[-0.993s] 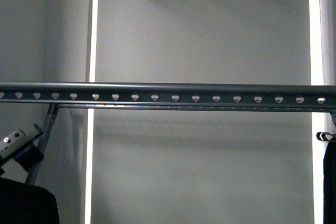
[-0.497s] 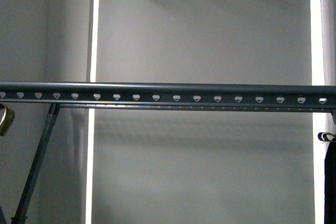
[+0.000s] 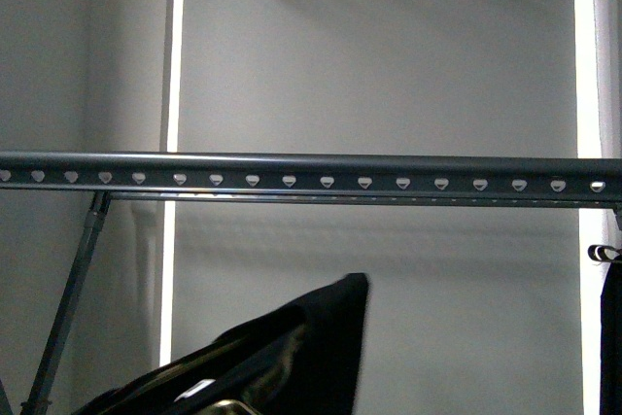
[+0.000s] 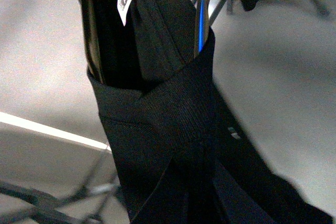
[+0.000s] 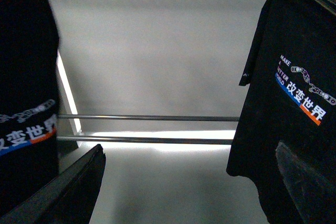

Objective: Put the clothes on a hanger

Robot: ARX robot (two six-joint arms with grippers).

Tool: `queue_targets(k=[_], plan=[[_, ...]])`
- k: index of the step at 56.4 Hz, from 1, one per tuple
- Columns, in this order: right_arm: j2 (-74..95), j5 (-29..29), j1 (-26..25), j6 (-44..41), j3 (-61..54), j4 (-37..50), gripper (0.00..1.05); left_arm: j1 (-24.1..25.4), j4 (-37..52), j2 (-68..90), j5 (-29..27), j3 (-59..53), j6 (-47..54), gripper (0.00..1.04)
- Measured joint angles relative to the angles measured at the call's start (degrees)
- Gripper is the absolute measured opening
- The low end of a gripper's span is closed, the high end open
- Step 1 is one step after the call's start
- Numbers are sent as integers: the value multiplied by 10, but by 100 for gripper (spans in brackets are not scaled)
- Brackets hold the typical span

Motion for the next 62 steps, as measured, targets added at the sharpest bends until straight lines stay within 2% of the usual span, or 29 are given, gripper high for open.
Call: queue_targets(k=[5, 16, 26, 41, 44, 45, 46, 47, 52, 55, 62], plan=[[0, 0, 0, 0, 0, 0, 97, -44, 54, 52, -28, 41, 132, 4], [0, 0, 0, 0, 0, 0, 97, -109, 107, 130, -56, 101, 279, 4], [0, 0, 0, 0, 0, 0, 97, -153, 157, 171, -55, 124, 329, 4], [1, -6, -1, -2, 0, -1, 97, -155, 158, 171, -53, 125, 338, 4], [25, -103, -31, -24, 15, -31, 97, -155, 158, 171, -53, 125, 338, 4], [50, -162, -55, -48, 24, -40, 97, -154, 158, 171, -53, 125, 338, 4], [65, -193, -68, -58, 29, -40, 97, -154, 158, 171, -53, 125, 338, 4], [96, -252, -94, -80, 38, -32, 97, -153, 158, 171, -54, 125, 338, 4], [197, -399, -169, -156, 65, 40, 97, -155, 158, 171, -54, 125, 339, 4], [259, -438, -199, -214, 84, 112, 97, -156, 158, 171, -53, 125, 341, 4], [354, -437, -200, -333, 113, 263, 97, -154, 158, 172, -55, 125, 341, 4]])
